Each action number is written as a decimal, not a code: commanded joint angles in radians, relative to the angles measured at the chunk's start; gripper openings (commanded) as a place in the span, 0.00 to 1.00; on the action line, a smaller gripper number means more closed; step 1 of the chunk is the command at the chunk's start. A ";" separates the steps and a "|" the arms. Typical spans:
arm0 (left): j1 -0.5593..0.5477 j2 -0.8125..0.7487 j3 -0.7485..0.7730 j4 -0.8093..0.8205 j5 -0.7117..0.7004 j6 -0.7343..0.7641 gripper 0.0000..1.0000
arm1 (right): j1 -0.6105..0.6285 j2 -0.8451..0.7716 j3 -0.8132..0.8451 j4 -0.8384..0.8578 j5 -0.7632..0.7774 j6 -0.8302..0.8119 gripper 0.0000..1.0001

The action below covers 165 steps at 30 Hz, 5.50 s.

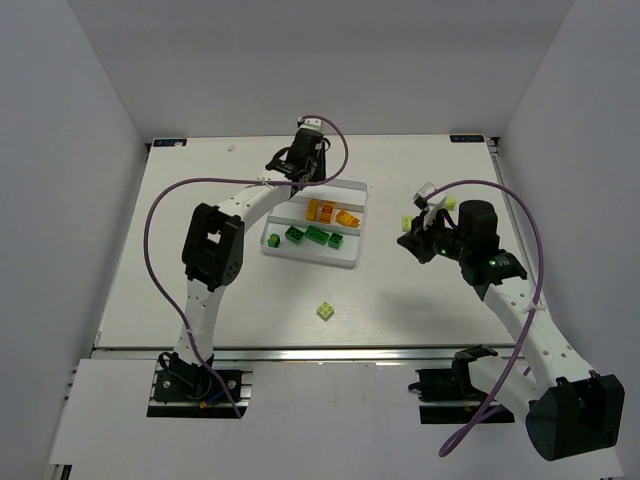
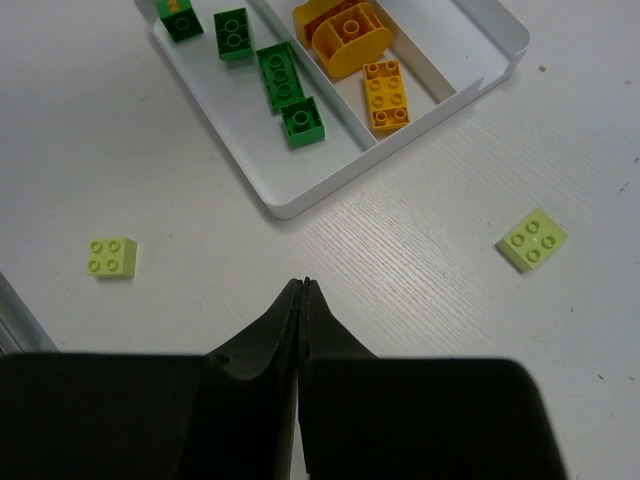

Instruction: Sort the legos into containers by color

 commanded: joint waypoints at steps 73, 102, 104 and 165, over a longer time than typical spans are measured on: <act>0.081 -1.223 -1.050 0.185 0.457 0.019 0.67 | -0.008 0.979 0.591 -0.118 0.615 0.253 0.35; 0.081 -1.264 -1.104 0.254 0.464 0.070 0.72 | 0.195 1.296 1.243 -0.124 0.119 -0.102 0.25; 0.081 -1.266 -1.108 0.260 0.477 0.074 0.73 | 0.201 1.324 1.260 -0.099 0.121 -0.094 0.34; -0.498 -0.581 -0.932 -0.054 0.170 -0.032 0.74 | -0.048 0.130 0.108 -0.151 -0.206 -0.152 0.88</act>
